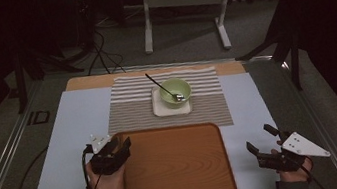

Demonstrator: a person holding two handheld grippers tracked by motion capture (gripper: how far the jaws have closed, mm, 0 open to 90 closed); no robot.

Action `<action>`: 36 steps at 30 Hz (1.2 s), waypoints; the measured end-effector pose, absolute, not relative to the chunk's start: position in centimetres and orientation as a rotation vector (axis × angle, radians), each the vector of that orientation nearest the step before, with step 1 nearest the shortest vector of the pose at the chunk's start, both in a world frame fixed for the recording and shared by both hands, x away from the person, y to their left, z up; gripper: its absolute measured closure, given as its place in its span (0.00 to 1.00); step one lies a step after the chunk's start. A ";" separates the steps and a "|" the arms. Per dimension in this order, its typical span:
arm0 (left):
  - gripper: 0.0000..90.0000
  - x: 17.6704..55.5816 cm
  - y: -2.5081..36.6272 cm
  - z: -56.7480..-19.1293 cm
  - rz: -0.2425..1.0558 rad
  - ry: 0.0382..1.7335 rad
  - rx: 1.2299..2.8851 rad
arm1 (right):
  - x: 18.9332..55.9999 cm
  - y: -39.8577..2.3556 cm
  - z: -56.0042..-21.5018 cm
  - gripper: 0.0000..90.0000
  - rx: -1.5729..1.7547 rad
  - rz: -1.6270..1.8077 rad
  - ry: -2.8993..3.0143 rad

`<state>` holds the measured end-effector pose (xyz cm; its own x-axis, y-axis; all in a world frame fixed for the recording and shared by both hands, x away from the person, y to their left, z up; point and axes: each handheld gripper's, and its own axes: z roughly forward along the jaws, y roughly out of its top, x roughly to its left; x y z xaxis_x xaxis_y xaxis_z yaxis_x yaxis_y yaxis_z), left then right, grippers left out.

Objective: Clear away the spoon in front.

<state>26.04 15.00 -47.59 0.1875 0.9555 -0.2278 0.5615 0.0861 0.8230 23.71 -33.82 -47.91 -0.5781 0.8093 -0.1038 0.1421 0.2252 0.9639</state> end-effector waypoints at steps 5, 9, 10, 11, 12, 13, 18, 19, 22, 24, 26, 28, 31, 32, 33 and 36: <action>0.57 26.7 14.7 -47.0 0.574 1.461 1.605 | 23.7 -33.8 -47.9 0.15 0.876 1.385 1.884; 0.55 27.4 14.6 -46.3 0.567 1.450 1.605 | 23.7 -33.8 -47.9 0.15 0.876 1.383 1.886; 0.55 27.6 14.6 -46.0 0.567 1.447 1.600 | 23.7 -33.8 -47.9 0.15 0.876 1.384 1.886; 0.56 27.8 14.6 -45.6 0.576 1.442 1.595 | 23.7 -33.8 -47.9 0.15 0.875 1.384 1.885; 0.56 27.9 14.6 -45.4 0.577 1.439 1.593 | 23.7 -33.8 -47.9 0.15 0.875 1.384 1.884; 0.56 28.0 14.6 -45.2 0.580 1.439 1.591 | 23.7 -33.8 -47.9 0.15 0.875 1.384 1.883; 0.56 28.8 14.7 -44.2 0.594 1.417 1.577 | 23.7 -33.9 -47.9 0.15 0.876 1.383 1.884; 0.56 29.0 14.7 -44.1 0.596 1.412 1.577 | 23.7 -33.9 -47.9 0.15 0.877 1.383 1.883; 0.56 29.5 14.5 -43.6 0.598 1.388 1.584 | 23.7 -33.9 -47.9 0.15 0.879 1.383 1.883; 0.56 29.9 14.4 -43.3 0.605 1.376 1.588 | 23.7 -33.9 -47.9 0.15 0.880 1.383 1.883; 0.57 30.4 14.4 -43.0 0.616 1.359 1.594 | 23.7 -33.9 -47.9 0.15 0.875 1.384 1.882; 0.57 30.9 14.5 -42.6 0.623 1.349 1.600 | 23.7 -33.9 -47.9 0.15 0.877 1.384 1.882; 0.57 31.8 14.7 -42.0 0.628 1.337 1.597 | 23.8 -33.9 -47.9 0.15 0.877 1.384 1.883; 0.57 32.0 14.8 -41.8 0.628 1.331 1.596 | 23.8 -34.0 -47.9 0.15 0.876 1.384 1.882; 0.57 32.2 14.8 -41.6 0.633 1.320 1.594 | 23.8 -34.0 -47.9 0.15 0.877 1.383 1.882; 0.57 32.8 14.8 -41.0 0.627 1.296 1.599 | 23.8 -34.0 -47.9 0.15 0.878 1.384 1.882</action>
<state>32.81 14.80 -41.03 0.3065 0.9369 -0.1682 0.4499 0.0131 0.8930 23.79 -33.96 -47.93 -0.5763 0.8107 -0.1031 0.1432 0.2244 0.9639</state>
